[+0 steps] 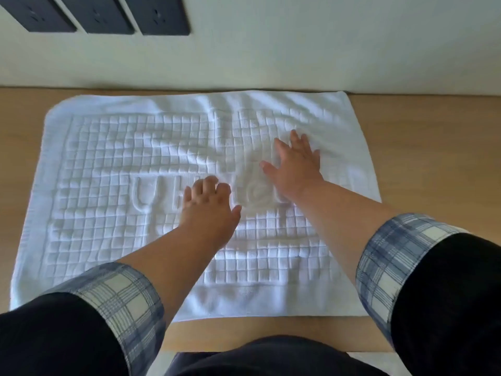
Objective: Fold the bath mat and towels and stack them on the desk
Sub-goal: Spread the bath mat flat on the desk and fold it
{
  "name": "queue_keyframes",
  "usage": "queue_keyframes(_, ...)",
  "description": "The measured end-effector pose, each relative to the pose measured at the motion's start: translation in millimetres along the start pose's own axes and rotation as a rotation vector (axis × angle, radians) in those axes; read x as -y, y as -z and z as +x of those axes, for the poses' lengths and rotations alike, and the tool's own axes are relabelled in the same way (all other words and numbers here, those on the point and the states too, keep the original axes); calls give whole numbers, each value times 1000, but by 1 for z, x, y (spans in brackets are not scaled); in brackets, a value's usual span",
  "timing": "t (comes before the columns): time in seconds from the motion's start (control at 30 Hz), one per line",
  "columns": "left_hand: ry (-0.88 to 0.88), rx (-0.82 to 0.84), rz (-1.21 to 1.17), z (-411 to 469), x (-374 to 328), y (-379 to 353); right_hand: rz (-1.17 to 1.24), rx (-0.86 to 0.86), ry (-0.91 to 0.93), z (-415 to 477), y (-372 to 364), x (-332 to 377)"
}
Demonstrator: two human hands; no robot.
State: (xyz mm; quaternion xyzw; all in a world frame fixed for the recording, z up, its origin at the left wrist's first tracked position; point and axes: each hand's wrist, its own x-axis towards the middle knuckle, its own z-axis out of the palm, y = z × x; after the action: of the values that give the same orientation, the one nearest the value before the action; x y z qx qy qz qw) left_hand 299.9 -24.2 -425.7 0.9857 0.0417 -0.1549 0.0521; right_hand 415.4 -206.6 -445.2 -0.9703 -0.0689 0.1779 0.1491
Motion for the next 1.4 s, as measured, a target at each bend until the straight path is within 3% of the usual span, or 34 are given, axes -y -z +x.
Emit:
queue_keyframes(0.1, -77, 130, -19, -11, -28, -7, -73, 30, 20, -19, 9, -37)
queue_keyframes(0.23, -6, 273, 32, -25, -50, -16, -132, 124, 71, -42, 18, -85)
queue_keyframes(0.47, -241, 137, 99, -82, -56, -39, -27, 107, 317, -130, -7, -101)
queue_keyframes(0.6, -167, 158, 103, -109, -57, -60, -239, 137, 354, -177, -36, -111)
queue_keyframes(0.7, -256, 109, 162, -122, -49, -70, -288, 109, 305, -182, -39, -116)
queue_keyframes(0.8, -291, 124, 146, -133, -40, -77, -298, 17, 299, -191, -42, -99)
queue_keyframes(0.87, -213, 137, 123, -144, -37, -80, -253, -13, 337, -209, -52, -77)
queue_keyframes(1.0, 48, 178, 44, -181, -22, -90, -296, 177, 249, -258, -83, -52)
queue_keyframes(1.13, -130, 210, 32, -210, 7, -88, -307, 201, 137, -278, -83, -34)
queue_keyframes(1.2, -174, 149, -11, -216, 23, -83, -258, 137, 195, -283, -85, -6)
queue_keyframes(1.27, -96, 92, -20, -220, 45, -81, -216, 131, 264, -287, -94, 31)
queue_keyframes(1.4, 42, 140, 52, -238, 103, -82, -280, 319, 219, -294, -115, 73)
